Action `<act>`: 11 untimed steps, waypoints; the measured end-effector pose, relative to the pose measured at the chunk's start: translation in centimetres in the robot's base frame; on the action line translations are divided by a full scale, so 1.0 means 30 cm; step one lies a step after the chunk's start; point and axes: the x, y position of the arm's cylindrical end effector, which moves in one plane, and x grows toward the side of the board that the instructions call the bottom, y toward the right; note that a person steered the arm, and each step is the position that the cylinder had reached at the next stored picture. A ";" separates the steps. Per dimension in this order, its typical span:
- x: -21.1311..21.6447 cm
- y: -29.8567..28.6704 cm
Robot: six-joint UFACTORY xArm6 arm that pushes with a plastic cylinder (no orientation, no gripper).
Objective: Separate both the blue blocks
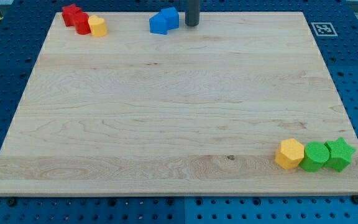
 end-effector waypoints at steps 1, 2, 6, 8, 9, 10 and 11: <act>0.000 -0.003; 0.000 -0.023; 0.007 -0.179; 0.009 -0.325; 0.011 -0.377; 0.053 -0.393; 0.154 -0.393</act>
